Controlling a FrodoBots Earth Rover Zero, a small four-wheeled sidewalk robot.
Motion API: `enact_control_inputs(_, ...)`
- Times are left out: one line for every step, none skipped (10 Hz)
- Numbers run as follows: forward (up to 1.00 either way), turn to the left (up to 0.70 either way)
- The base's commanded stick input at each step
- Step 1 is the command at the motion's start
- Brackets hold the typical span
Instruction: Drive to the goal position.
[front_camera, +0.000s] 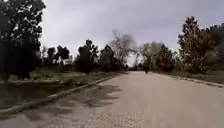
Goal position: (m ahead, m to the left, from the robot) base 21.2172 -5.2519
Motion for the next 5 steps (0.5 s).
enact_control_inputs(0.7, 0.0)
enact_control_inputs(0.7, 0.0)
enact_control_inputs(0.7, -0.05)
enact_control_inputs(0.7, -0.11)
enact_control_inputs(0.7, -0.35)
